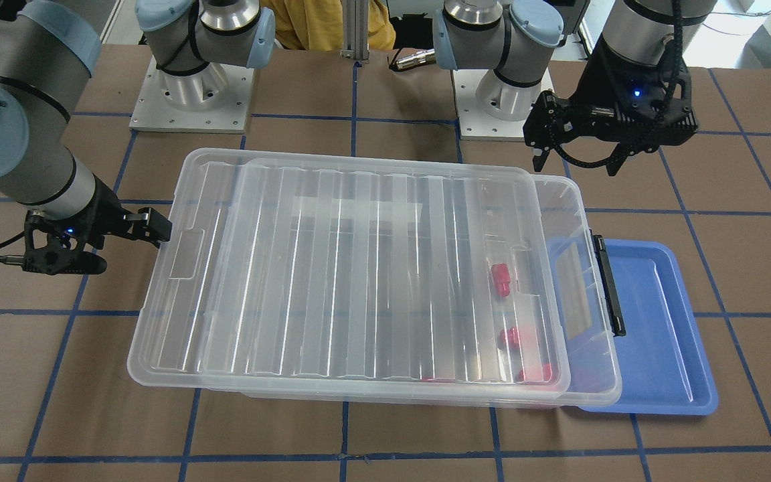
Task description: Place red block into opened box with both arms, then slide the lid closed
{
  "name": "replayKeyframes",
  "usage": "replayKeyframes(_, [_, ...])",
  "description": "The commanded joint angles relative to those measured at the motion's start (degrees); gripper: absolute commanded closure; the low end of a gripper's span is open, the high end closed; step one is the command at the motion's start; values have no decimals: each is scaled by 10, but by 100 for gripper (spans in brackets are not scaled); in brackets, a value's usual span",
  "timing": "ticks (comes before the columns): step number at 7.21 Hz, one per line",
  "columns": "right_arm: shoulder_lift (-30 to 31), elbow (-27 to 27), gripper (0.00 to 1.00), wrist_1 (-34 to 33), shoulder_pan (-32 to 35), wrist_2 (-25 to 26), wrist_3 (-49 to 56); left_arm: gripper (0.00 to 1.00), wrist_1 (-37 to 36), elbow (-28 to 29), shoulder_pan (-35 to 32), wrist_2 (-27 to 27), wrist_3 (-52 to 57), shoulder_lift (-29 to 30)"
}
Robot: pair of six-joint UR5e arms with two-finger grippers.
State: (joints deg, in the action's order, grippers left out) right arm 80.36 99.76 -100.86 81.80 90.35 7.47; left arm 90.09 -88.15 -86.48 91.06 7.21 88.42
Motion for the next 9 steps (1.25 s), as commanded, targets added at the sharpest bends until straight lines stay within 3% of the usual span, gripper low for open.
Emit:
replayKeyframes(1, [0,0,0,-1,19,0,-16,0,0,0,0,0,0,0])
replayKeyframes(9, [-2,2,0,-7,37,-17,-17,0,0,-1,0,0,0,0])
